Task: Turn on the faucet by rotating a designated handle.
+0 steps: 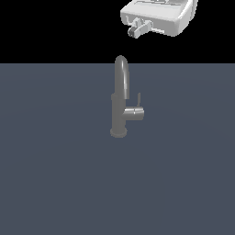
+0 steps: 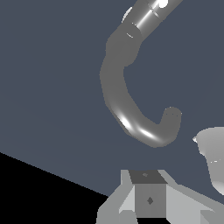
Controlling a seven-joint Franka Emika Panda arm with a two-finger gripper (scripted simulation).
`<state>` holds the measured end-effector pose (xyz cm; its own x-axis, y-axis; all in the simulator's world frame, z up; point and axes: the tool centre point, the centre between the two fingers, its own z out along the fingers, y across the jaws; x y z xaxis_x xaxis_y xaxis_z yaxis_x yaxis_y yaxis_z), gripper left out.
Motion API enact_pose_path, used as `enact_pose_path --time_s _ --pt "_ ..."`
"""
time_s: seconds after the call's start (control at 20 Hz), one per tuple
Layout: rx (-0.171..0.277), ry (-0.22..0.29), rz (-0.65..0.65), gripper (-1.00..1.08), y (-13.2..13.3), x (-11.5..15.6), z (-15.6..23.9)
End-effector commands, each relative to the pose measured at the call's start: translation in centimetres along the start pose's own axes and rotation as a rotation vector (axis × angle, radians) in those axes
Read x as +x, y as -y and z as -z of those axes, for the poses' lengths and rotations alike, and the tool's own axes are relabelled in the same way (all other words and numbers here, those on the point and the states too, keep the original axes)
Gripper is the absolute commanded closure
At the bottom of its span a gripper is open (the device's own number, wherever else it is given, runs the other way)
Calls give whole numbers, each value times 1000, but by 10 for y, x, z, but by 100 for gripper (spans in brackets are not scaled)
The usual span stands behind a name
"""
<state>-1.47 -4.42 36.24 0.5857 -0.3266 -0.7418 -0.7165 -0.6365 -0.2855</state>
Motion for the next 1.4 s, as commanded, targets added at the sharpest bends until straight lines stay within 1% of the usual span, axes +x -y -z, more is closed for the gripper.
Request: enact_pose_path --time_s 0.0,0.4,0.95,1.15,1.35 --pt "40 43 -36 108 2 17 0" --pt "178 190 -162 108 3 76 -5" --pt "389 412 -357 108 -6 161 -30" --pt "452 478 -416 108 -10 185 -42" --pt "501 528 -462 108 -14 203 -54"
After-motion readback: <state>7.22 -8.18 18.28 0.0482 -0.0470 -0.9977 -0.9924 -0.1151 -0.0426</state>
